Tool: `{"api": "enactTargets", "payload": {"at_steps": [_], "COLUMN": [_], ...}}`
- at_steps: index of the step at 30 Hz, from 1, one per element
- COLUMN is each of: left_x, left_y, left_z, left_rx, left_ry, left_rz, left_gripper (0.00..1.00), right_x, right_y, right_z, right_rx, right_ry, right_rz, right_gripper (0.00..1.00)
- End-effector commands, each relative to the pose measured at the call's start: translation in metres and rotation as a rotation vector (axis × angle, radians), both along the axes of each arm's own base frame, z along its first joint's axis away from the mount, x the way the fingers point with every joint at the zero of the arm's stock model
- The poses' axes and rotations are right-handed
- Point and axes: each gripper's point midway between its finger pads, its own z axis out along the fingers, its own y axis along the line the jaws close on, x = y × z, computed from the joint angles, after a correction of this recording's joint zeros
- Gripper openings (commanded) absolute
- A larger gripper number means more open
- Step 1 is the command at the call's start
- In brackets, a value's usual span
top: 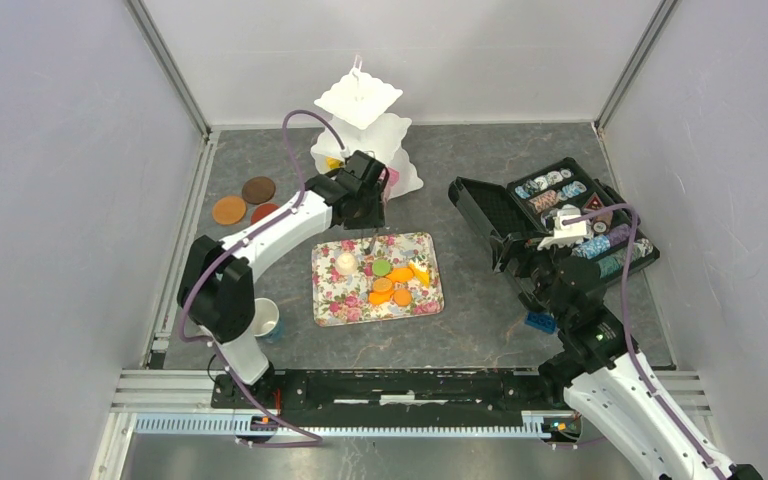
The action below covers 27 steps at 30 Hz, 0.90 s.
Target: Serve the afternoon tea
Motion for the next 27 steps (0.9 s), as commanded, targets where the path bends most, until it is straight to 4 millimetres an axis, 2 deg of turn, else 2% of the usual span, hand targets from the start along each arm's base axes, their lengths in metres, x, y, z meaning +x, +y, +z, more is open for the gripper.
{"api": "enactTargets", "payload": {"at_steps": [1,6,15,21,27], "left_x": [0.03,0.041,0.071,0.071,0.068], "left_y": [-0.009,-0.007,-0.006,-0.005,-0.001], "left_z": [0.026,0.017,0.006,-0.003,-0.001], "left_rx": [-0.059,-0.075,-0.098,-0.084,-0.071], "left_ry": [-0.111,-0.097,-0.084,-0.071,-0.069], "left_rz": [-0.016,0.005,0.038,0.035,0.03], "left_gripper": [0.29,0.29,0.31,0.34,0.45], "right_x": [0.0,-0.001,-0.001,0.0,0.002], "right_y": [-0.004,-0.002,-0.002,-0.002,0.001], "right_z": [0.018,0.013,0.013,0.012,0.006], "right_rx": [-0.001,0.004,-0.005,-0.008,-0.01], "right_ry": [-0.038,-0.03,-0.021,-0.017,-0.002], "right_rz": [-0.019,-0.009,-0.003,-0.008,0.002], "right_gripper": [0.98,0.98,0.98,0.98,0.98]}}
